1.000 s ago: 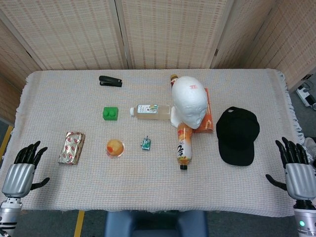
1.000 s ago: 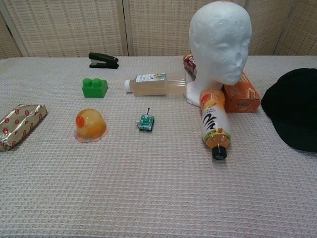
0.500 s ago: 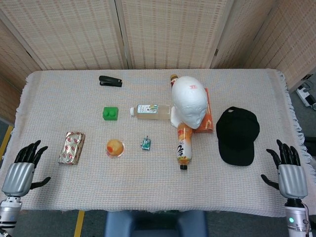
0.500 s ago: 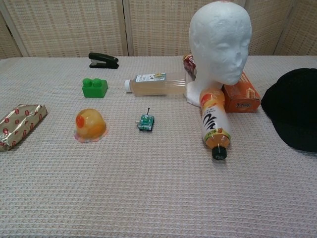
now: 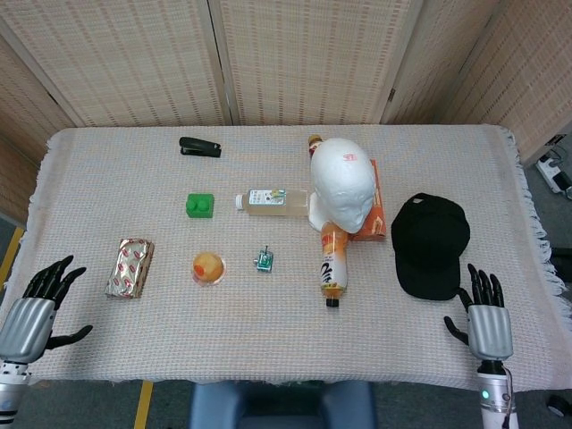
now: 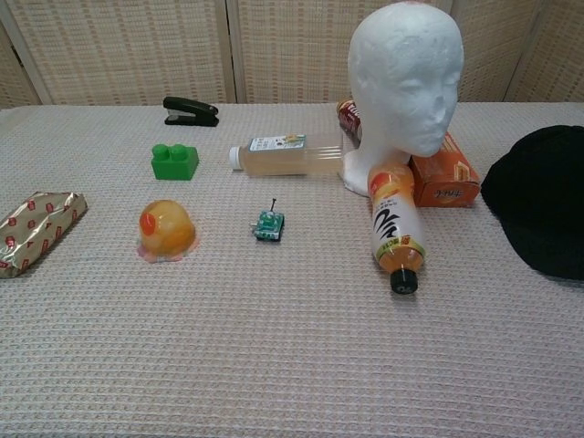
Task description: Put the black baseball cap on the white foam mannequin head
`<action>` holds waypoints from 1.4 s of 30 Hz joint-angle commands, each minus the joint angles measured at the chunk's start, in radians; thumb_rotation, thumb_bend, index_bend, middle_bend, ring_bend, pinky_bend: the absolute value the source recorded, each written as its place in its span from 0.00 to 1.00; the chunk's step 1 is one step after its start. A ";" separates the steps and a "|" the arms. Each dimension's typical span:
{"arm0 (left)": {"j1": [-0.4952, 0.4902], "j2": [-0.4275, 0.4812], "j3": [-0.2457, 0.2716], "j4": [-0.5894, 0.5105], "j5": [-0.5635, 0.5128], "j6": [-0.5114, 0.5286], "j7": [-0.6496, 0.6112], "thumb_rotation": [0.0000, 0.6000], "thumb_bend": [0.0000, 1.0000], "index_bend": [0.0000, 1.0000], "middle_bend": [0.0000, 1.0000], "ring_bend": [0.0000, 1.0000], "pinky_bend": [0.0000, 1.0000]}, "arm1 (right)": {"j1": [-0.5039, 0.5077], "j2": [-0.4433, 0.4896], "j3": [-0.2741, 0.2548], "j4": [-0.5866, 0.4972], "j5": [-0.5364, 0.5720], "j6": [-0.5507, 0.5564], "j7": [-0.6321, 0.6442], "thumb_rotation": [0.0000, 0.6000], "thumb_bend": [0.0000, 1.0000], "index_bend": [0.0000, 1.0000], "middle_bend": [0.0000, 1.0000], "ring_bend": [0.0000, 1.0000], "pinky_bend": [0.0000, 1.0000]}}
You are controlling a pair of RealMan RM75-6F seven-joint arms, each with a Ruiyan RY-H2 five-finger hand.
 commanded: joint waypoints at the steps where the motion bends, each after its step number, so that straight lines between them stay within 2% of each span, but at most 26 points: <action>1: 0.002 0.013 0.002 -0.002 0.004 0.006 -0.030 1.00 0.16 0.16 0.04 0.01 0.14 | 0.009 -0.101 0.016 0.133 -0.001 0.028 0.063 1.00 0.19 0.41 0.00 0.00 0.00; 8: 0.006 0.026 0.000 -0.001 0.004 0.016 -0.068 1.00 0.16 0.16 0.04 0.01 0.14 | 0.037 -0.184 0.023 0.295 0.009 -0.012 0.079 1.00 0.24 0.41 0.00 0.00 0.00; 15: 0.009 0.028 0.001 -0.003 0.004 0.018 -0.064 1.00 0.16 0.16 0.04 0.01 0.14 | 0.064 -0.245 0.037 0.389 0.018 -0.025 0.077 1.00 0.24 0.40 0.00 0.00 0.00; 29: 0.010 0.020 -0.013 0.005 -0.018 0.020 -0.066 1.00 0.16 0.17 0.04 0.01 0.14 | 0.110 -0.328 0.057 0.517 0.036 -0.055 0.087 1.00 0.26 0.40 0.00 0.00 0.00; 42: 0.009 0.018 -0.020 0.015 -0.039 0.009 -0.059 1.00 0.16 0.17 0.05 0.01 0.14 | 0.160 -0.372 0.097 0.597 0.078 -0.105 0.111 1.00 0.28 0.41 0.00 0.00 0.00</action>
